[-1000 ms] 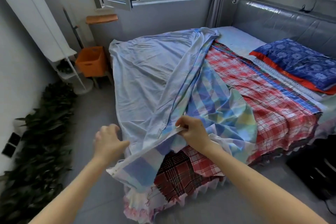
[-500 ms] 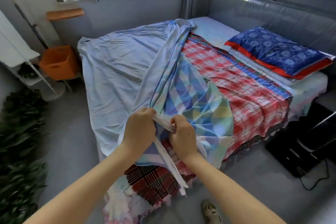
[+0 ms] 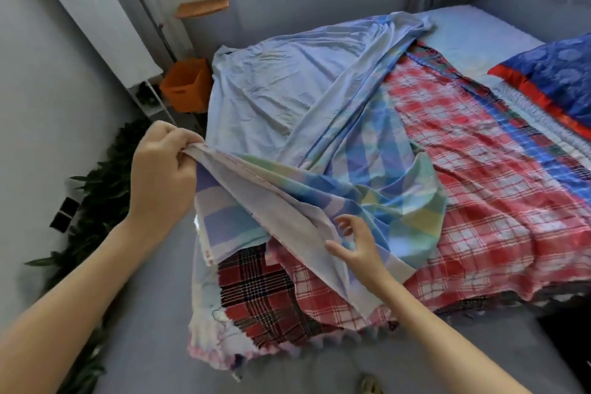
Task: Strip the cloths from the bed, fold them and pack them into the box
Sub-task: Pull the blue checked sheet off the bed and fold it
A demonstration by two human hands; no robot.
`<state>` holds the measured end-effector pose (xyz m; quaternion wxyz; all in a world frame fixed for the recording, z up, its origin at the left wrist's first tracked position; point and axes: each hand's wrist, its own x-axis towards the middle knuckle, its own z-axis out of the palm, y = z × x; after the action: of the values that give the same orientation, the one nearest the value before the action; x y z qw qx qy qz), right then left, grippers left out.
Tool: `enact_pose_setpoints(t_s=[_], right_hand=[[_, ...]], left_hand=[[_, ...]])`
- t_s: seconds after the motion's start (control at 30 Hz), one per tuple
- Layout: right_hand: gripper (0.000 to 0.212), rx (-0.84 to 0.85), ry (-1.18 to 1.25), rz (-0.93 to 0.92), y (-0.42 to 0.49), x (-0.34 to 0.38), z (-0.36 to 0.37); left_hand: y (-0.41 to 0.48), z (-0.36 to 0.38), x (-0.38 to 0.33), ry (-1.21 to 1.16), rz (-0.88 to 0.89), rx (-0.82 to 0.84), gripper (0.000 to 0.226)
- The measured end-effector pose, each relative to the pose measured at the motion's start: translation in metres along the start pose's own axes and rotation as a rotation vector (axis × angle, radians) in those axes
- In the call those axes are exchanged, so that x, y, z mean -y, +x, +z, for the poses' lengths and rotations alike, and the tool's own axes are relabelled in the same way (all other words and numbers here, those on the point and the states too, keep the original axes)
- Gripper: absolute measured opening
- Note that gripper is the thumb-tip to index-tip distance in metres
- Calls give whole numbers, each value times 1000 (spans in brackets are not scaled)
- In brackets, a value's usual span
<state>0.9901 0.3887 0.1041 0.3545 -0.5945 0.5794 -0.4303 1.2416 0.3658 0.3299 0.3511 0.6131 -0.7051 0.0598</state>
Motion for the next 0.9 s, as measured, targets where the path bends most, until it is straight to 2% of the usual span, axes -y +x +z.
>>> enact_pose_setpoints(t_s=[0.07, 0.13, 0.2, 0.27, 0.33, 0.4, 0.47, 0.53, 0.6, 0.67, 0.8, 0.9], right_hand=[[43, -61, -15, 85, 10, 0, -1], [45, 78, -177, 139, 19, -1, 7], [38, 213, -321, 109, 24, -2, 21], [21, 209, -306, 107, 29, 5, 24], [36, 124, -188, 75, 32, 14, 17], [44, -104, -108, 4, 30, 18, 0], [41, -399, -165, -116, 17, 15, -22], [26, -561, -266, -288, 1, 7, -35], [20, -565, -393, -522, -9, 2, -34], [25, -506, -471, -657, -11, 2, -25], [22, -474, -606, -746, -11, 7, -3], [15, -468, -704, -730, -8, 7, 12]], left_hand=[[-3, -3, -6, 31, -60, -11, 26], [-5, -5, -11, 43, -82, -8, 26], [-5, -6, -16, 42, -85, 12, 26], [-3, -8, -21, 37, -85, 31, 26], [0, -11, -27, 21, -112, 39, 24], [7, -13, -32, -17, -150, 42, 22], [17, -16, -37, -56, -160, 49, 22], [27, -20, -45, -52, -124, 78, 22], [37, -24, -53, -40, -74, 111, 20], [47, -26, -61, -38, -44, 135, 19], [62, -27, -78, -29, 6, 174, 19], [69, -29, -91, -34, 23, 187, 18]])
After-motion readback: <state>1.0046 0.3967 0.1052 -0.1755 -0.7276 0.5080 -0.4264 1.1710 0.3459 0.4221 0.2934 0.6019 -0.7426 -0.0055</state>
